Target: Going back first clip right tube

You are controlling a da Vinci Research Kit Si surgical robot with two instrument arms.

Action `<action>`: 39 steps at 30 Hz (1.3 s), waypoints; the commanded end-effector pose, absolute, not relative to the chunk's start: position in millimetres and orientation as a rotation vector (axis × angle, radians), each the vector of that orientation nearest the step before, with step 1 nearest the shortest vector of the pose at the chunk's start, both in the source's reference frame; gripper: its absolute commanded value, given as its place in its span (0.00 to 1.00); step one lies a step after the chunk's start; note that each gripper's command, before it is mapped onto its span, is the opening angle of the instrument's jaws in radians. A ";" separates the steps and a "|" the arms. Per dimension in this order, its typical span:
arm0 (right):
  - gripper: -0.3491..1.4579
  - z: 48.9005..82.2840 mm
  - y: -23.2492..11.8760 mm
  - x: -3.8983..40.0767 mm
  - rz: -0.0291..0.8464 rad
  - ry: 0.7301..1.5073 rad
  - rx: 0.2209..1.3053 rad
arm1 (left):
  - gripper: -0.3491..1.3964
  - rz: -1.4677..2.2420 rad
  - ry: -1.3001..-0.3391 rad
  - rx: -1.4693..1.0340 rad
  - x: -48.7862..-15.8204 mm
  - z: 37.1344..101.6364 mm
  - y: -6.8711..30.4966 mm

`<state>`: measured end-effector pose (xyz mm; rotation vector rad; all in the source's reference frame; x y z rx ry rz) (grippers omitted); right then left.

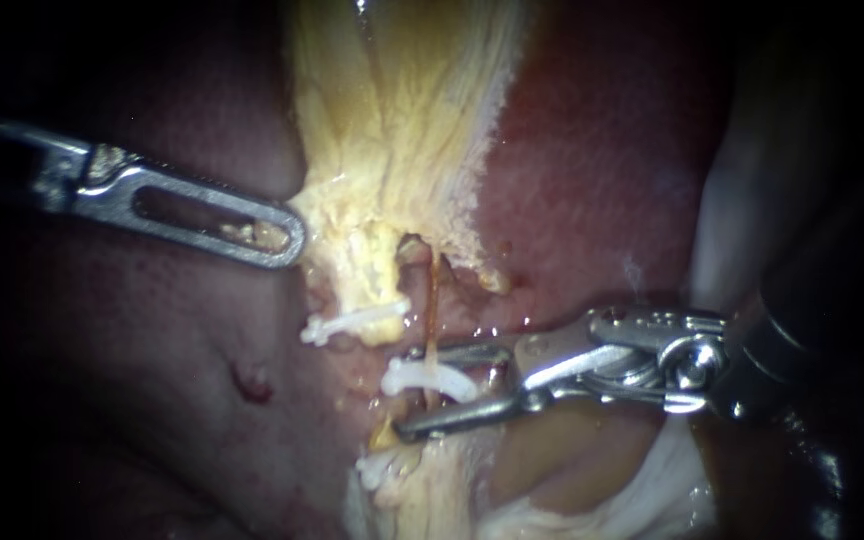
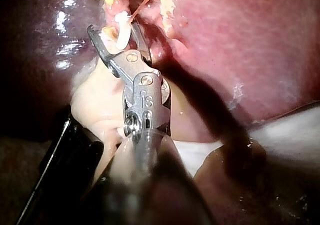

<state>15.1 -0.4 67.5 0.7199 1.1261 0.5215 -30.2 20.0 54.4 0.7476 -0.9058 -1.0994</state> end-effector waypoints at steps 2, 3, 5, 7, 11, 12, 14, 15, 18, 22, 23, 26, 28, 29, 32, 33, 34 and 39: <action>0.47 67.8 -0.3 14.5 0.509 1.131 0.703 | 0.00 -1.099 -0.906 0.748 -30.2 54.4 20.0; 0.47 67.9 -0.1 14.1 0.494 1.136 0.693 | 0.00 -1.099 -0.906 0.748 -30.2 54.4 20.0; 0.47 68.0 0.3 13.1 0.470 1.144 0.678 | 0.00 -1.098 -0.906 0.748 -30.2 54.4 20.0; 0.47 67.9 0.7 12.2 0.441 1.153 0.660 | 0.00 -1.098 -0.906 0.748 -30.2 54.4 20.0; 0.47 67.1 1.8 10.3 0.385 1.172 0.610 | 0.00 -1.098 -0.906 0.748 -30.1 54.5 20.0; 0.47 66.8 2.1 9.8 0.371 1.176 0.595 | 0.00 -1.098 -0.906 0.748 -30.1 54.5 20.0; 0.47 66.2 2.6 8.9 0.354 1.182 0.579 | 0.00 -1.098 -0.906 0.748 -30.1 54.5 20.0; 0.47 65.9 2.9 8.4 0.345 1.185 0.574 | 0.00 -1.098 -0.906 0.748 -30.1 54.5 20.0; 0.47 64.8 3.7 7.0 0.320 1.193 0.559 | 0.00 -1.098 -0.906 0.749 -30.0 54.4 20.0; 0.47 63.3 4.8 5.7 0.303 1.199 0.550 | 0.00 -1.098 -0.906 0.749 -30.0 54.4 20.0; 0.47 63.0 5.0 5.4 0.300 1.200 0.548 | 0.00 -1.098 -0.906 0.749 -30.0 54.4 20.0; 0.47 62.2 5.3 4.9 0.286 1.205 0.542 | 0.00 -1.098 -0.906 0.748 -30.0 54.5 20.0; 0.47 62.0 5.4 4.7 0.280 1.207 0.542 | 0.00 -1.099 -0.906 0.747 -30.2 54.6 19.9; 0.47 61.9 5.5 4.6 0.275 1.208 0.539 | 0.00 -1.099 -0.906 0.745 -30.3 54.7 19.8; 0.47 61.9 5.5 4.5 0.265 1.211 0.532 | 0.00 -1.101 -0.907 0.738 -30.8 55.1 19.5; 0.47 61.9 5.5 4.5 0.265 1.211 0.532 | 0.00 -1.100 -0.907 0.738 -31.0 55.3 19.4; 0.47 61.8 5.5 4.4 0.259 1.209 0.529 | 0.00 -1.099 -0.907 0.738 -31.3 55.6 19.2; 0.47 61.8 5.6 4.3 0.256 1.210 0.523 | 0.00 -1.088 -0.907 0.745 -32.8 57.5 18.9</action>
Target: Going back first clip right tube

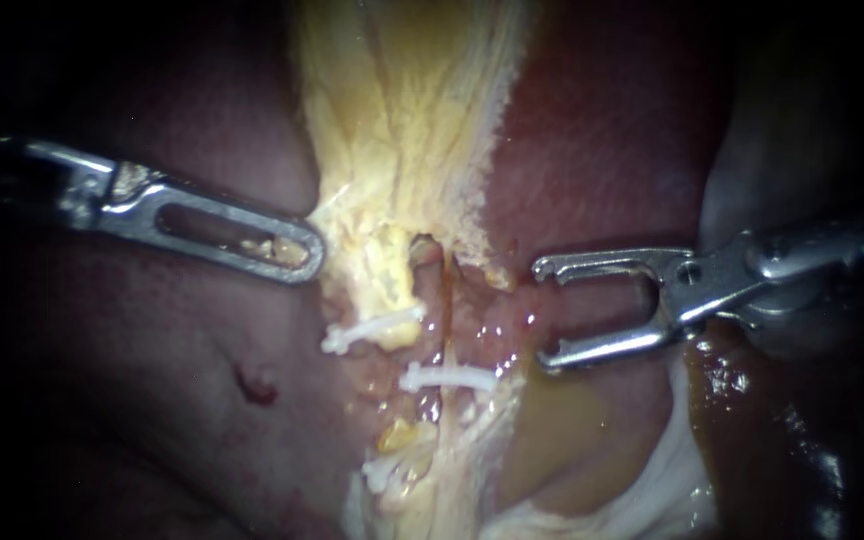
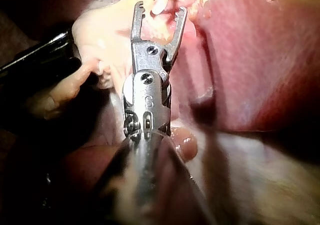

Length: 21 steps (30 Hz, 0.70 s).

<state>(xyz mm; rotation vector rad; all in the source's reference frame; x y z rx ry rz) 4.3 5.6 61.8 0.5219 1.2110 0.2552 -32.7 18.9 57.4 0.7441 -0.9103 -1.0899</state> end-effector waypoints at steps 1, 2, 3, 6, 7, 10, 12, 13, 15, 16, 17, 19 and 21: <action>0.47 61.7 5.6 4.2 0.256 1.210 0.523 | 0.00 -1.086 -0.907 0.746 -33.0 57.8 18.8; 0.47 61.7 5.5 4.2 0.256 1.210 0.524 | 0.00 -1.085 -0.907 0.745 -33.4 58.3 18.8; 0.47 61.6 5.5 4.2 0.256 1.210 0.524 | 0.00 -1.083 -0.907 0.746 -33.7 58.8 18.8; 0.47 61.3 5.6 4.2 0.247 1.212 0.518 | 0.00 -1.077 -0.900 0.748 -34.9 60.2 18.8; 0.47 61.2 5.6 4.2 0.247 1.212 0.518 | 0.00 -1.075 -0.900 0.750 -35.2 60.5 18.9; 0.47 60.9 5.7 4.1 0.243 1.214 0.515 | 0.00 -1.069 -0.897 0.752 -36.0 61.4 18.9; 0.47 60.8 5.8 4.1 0.239 1.215 0.512 | 0.00 -1.066 -0.894 0.752 -36.1 61.8 18.8; 0.47 60.8 5.8 4.1 0.240 1.215 0.512 | 0.00 -1.065 -0.891 0.751 -36.2 62.0 18.8; 0.47 60.7 5.9 4.1 0.240 1.214 0.512 | 0.00 -1.065 -0.891 0.750 -36.2 62.1 18.7; 0.47 60.7 5.9 4.1 0.240 1.214 0.512 | 0.00 -1.065 -0.891 0.750 -36.2 62.1 18.7; 0.47 60.7 5.9 4.1 0.241 1.214 0.512 | 0.00 -1.065 -0.891 0.750 -36.2 62.0 18.7; 0.47 60.7 5.9 4.1 0.241 1.214 0.512 | 0.00 -1.063 -0.891 0.753 -36.2 62.0 18.7; 0.47 60.7 5.9 4.1 0.241 1.214 0.512 | 0.00 -1.062 -0.891 0.754 -36.2 62.0 18.7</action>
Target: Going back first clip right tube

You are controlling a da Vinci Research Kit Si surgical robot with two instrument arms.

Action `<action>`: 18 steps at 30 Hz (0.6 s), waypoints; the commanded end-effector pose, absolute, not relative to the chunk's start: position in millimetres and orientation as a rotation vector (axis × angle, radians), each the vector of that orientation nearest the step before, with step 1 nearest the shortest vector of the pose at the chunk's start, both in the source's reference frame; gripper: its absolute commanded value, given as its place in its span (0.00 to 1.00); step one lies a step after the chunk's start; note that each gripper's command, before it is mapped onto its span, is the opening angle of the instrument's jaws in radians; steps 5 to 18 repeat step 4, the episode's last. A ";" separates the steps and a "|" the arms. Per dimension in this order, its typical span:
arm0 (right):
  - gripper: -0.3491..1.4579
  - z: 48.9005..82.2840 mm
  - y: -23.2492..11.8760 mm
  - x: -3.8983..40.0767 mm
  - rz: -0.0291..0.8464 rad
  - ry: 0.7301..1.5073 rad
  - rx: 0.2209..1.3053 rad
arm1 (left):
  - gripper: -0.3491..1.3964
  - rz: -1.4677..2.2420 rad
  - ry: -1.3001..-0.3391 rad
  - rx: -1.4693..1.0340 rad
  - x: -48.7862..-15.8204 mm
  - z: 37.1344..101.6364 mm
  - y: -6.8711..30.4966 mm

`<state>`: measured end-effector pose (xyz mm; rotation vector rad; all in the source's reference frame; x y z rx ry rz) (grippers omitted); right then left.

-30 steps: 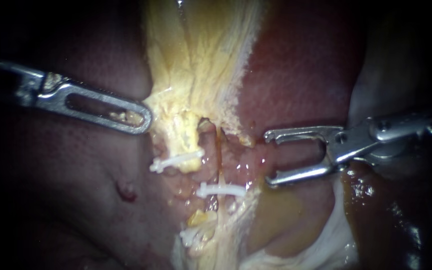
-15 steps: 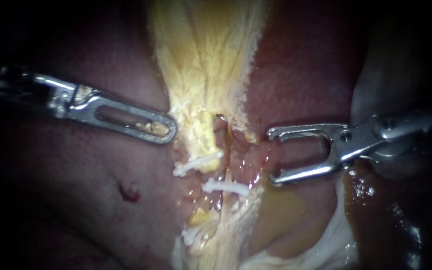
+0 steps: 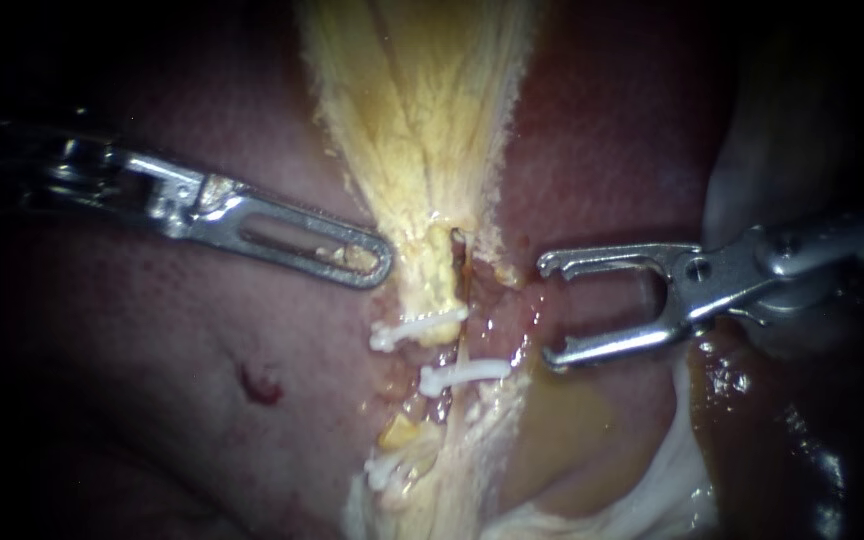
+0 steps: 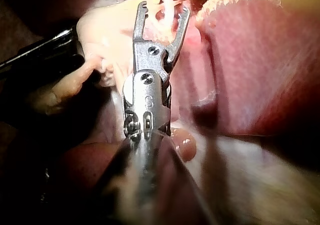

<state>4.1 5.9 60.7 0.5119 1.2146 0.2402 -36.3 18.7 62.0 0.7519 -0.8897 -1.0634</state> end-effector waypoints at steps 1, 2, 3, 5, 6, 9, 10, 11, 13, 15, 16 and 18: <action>0.47 60.7 5.9 4.1 0.241 1.214 0.512 | 0.00 -1.062 -0.891 0.754 -36.2 62.0 18.7; 0.47 60.7 5.9 4.1 0.241 1.214 0.512 | 0.00 -1.062 -0.891 0.754 -36.2 61.9 18.7; 0.47 60.7 5.9 4.1 0.241 1.214 0.512 | 0.00 -1.062 -0.891 0.754 -36.2 61.9 18.7; 0.47 60.7 5.9 4.1 0.241 1.214 0.512 | 0.00 -1.062 -0.891 0.754 -36.2 61.9 18.7; 0.47 60.7 5.9 4.1 0.241 1.214 0.512 | 0.00 -1.062 -0.891 0.754 -36.2 61.9 18.7; 0.47 60.7 5.9 4.1 0.241 1.214 0.512 | 0.00 -1.062 -0.891 0.754 -36.2 61.9 18.7; 0.47 60.7 5.9 4.1 0.241 1.214 0.512 | 0.00 -1.062 -0.891 0.754 -36.2 61.9 18.7; 0.47 60.7 5.9 4.1 0.241 1.214 0.512 | 0.00 -1.062 -0.891 0.754 -36.2 61.9 18.7; 0.47 60.7 5.9 4.1 0.241 1.214 0.512 | 0.00 -1.062 -0.891 0.754 -36.2 61.9 18.7; 0.47 60.7 5.9 4.1 0.241 1.214 0.512 | 0.00 -1.062 -0.891 0.754 -36.2 61.9 18.7; 0.47 60.7 5.9 4.1 0.241 1.214 0.512 | 0.00 -1.062 -0.891 0.754 -36.2 61.9 18.7; 0.47 60.7 5.9 4.1 0.241 1.214 0.512 | 0.00 -1.062 -0.891 0.754 -36.2 61.9 18.7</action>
